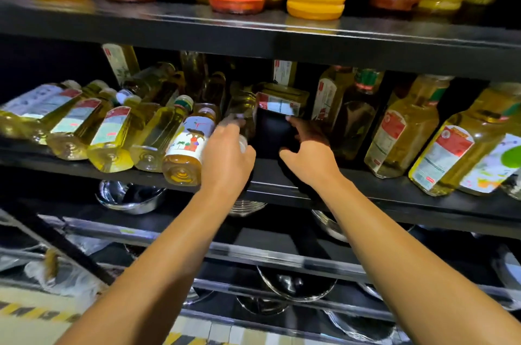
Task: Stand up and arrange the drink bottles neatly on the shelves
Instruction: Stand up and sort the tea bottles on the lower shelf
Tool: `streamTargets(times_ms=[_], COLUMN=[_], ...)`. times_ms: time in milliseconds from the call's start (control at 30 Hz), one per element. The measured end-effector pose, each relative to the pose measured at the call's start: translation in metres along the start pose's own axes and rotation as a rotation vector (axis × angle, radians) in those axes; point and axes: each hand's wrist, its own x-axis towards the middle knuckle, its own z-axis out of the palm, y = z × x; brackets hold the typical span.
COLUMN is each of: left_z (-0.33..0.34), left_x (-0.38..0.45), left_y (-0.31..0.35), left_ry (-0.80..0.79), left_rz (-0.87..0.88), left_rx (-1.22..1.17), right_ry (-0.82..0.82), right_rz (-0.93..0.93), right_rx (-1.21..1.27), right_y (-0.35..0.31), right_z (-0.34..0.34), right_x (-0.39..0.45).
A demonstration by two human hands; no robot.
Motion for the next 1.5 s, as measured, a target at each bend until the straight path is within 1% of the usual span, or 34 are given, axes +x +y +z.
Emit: streamTargets(times_ms=[100, 167, 233, 300, 367, 400, 467, 567, 600, 633, 667, 700, 733, 767, 800, 900, 933, 1000, 1033, 1133, 1200, 1333, 1400, 1500], left_z=[-0.025, -0.041, -0.053, -0.058, -0.057, -0.055, -0.051, -0.052, -0.054, -0.056, -0.058, -0.059, -0.060, -0.061, -0.062, -0.062, -0.062, -0.062, -0.061, -0.060, -0.061, -0.062, -0.062, -0.061], left_x=[-0.014, -0.021, -0.021, -0.016, -0.007, -0.002, 0.002, 0.005, 0.006, 0.006, 0.007, 0.008, 0.009, 0.010, 0.011, 0.014, 0.015, 0.016, 0.017, 0.018, 0.019, 0.018, 0.018, 0.018], left_y=[0.007, 0.015, 0.023, 0.027, 0.026, 0.023, 0.018, 0.009, 0.006, 0.003, 0.001, -0.001, -0.003, -0.005, -0.006, -0.010, -0.011, -0.013, -0.013, -0.016, -0.018, -0.015, -0.011, -0.008], left_ry=[0.110, 0.194, 0.284, 0.332, 0.318, 0.284, 0.202, 0.215, 0.227, 0.235, 0.241, 0.243, 0.242, 0.241, 0.244, 0.266, 0.274, 0.279, 0.278, 0.275, 0.268, 0.251, 0.242, 0.200], left_rz=[0.025, 0.066, 0.111, 0.129, 0.098, 0.080, 0.067, 0.050, 0.039, 0.030, 0.024, 0.018, 0.014, 0.012, 0.010, -0.007, -0.016, -0.026, -0.027, -0.028, -0.019, -0.003, 0.007, 0.032], left_rx=[-0.092, -0.186, -0.278, -0.389, -0.486, -0.505, -0.481, -0.440, -0.444, -0.453, -0.463, -0.471, -0.475, -0.477, -0.479, -0.515, -0.528, -0.534, -0.536, -0.542, -0.553, -0.568, -0.560, -0.537], right_ry=[-0.075, -0.099, -0.065, -0.096, -0.186, -0.239, -0.310, -0.500, -0.482, -0.388, -0.253, -0.150, -0.082, -0.048, -0.042, -0.216, -0.231, -0.113, -0.102, -0.322, -0.352, -0.292, -0.204, -0.070], right_rz=[-0.148, -0.195, -0.196, -0.159, -0.125, -0.111, -0.132, -0.184, -0.193, -0.155, -0.098, -0.013, 0.003, -0.020, -0.049, -0.030, -0.031, 0.033, 0.081, 0.102, 0.083, 0.112, 0.122, 0.186], right_rx=[0.069, 0.138, 0.211, 0.252, 0.225, 0.205, 0.236, 0.323, 0.377, 0.402, 0.371, 0.222, 0.015, -0.160, -0.289, -0.512, -0.542, -0.478, -0.441, -0.463, -0.440, -0.293, -0.228, 0.108], right_y=[-0.006, -0.009, -0.013, -0.017, -0.021, -0.024, -0.027, -0.026, -0.025, -0.026, -0.026, -0.026, -0.030, -0.030, -0.030, -0.023, -0.020, -0.023, -0.027, -0.041, -0.047, -0.046, -0.044, -0.039], right_z=[0.013, 0.023, 0.027, 0.029, 0.031, 0.030, 0.029, 0.014, 0.010, 0.008, 0.009, 0.014, 0.017, 0.023, 0.028, 0.039, 0.041, 0.040, 0.038, 0.028, 0.019, 0.006, 0.004, 0.000], right_x=[0.007, 0.011, 0.013, 0.014, 0.014, 0.014, 0.018, 0.038, 0.049, 0.060, 0.074, 0.088, 0.099, 0.107, 0.113, 0.128, 0.131, 0.134, 0.135, 0.129, 0.118, 0.087, 0.069, 0.035])
